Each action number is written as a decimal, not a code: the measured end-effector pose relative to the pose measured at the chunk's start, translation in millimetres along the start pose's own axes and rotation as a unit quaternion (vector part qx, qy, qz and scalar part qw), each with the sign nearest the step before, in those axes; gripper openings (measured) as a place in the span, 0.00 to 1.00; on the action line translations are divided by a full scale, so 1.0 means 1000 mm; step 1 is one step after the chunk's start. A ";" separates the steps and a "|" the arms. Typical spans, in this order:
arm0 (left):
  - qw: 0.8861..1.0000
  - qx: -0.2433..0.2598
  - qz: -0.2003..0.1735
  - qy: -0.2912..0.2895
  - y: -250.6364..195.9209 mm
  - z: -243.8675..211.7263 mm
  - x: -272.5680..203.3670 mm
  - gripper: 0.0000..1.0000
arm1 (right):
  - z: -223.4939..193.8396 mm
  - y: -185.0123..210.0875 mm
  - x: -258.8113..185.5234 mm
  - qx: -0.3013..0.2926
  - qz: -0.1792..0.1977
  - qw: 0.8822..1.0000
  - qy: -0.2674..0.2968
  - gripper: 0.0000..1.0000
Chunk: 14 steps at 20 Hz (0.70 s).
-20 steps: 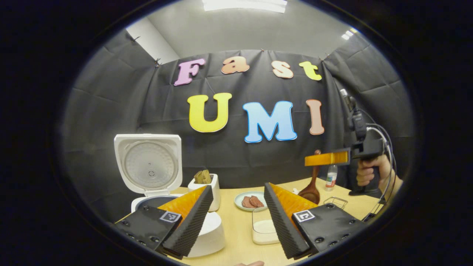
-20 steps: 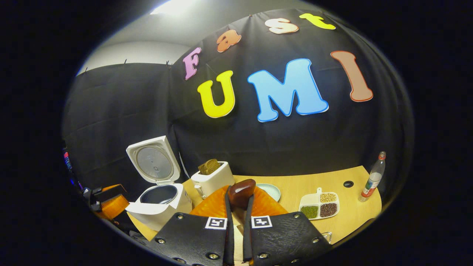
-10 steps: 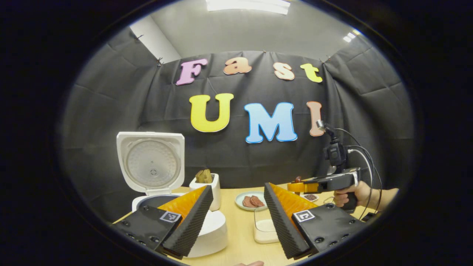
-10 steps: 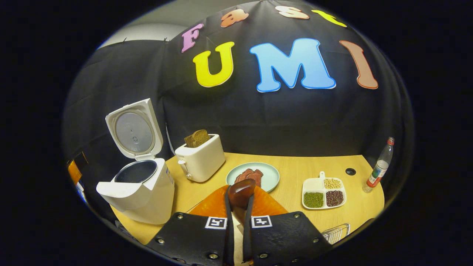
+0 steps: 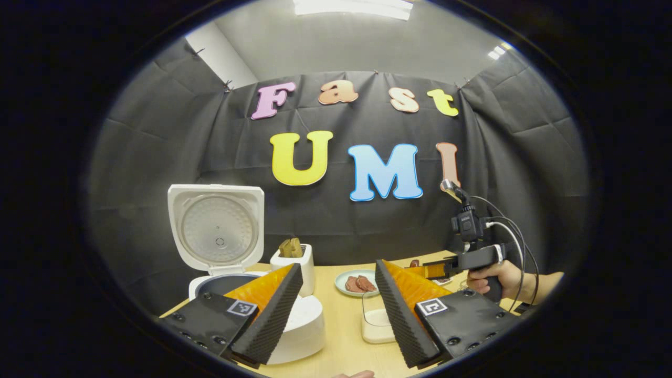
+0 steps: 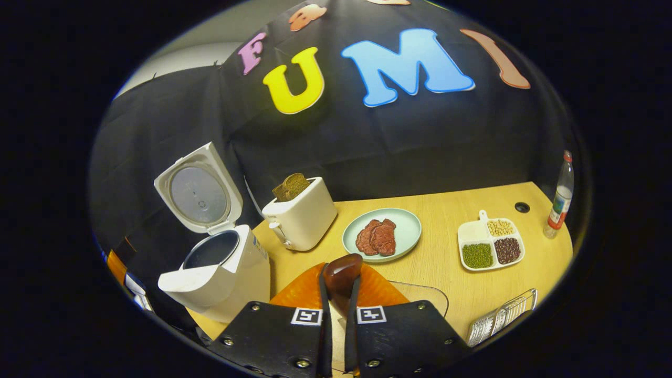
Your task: Close the left gripper, press the button to open the rice cooker; take a wooden spoon from the chopstick holder with the right hand, scoop a spoonful of rice and pour it into the rice cooker, then put the wooden spoon back into the chopstick holder.
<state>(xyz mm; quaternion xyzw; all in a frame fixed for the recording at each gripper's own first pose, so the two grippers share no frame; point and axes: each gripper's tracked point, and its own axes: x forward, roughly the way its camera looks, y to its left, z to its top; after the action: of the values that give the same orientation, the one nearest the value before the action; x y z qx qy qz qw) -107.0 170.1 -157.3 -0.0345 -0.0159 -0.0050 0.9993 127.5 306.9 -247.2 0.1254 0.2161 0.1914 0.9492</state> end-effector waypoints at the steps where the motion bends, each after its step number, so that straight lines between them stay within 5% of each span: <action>1: 1.000 -0.001 0.000 -0.002 0.000 0.000 -0.001 0.95 | 0.000 -0.004 0.000 0.027 0.007 1.000 0.001 0.10; 14: 1.000 0.014 -0.020 -0.003 -0.023 -0.003 0.000 0.96 | 0.049 -0.050 -0.026 0.242 0.062 0.968 -0.037 0.10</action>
<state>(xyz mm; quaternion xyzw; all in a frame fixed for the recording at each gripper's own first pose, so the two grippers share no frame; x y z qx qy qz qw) -106.8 146.9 -158.2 -0.0200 -0.0196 -0.0247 0.9993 143.7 243.7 -210.4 0.3716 0.2129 0.1871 0.8841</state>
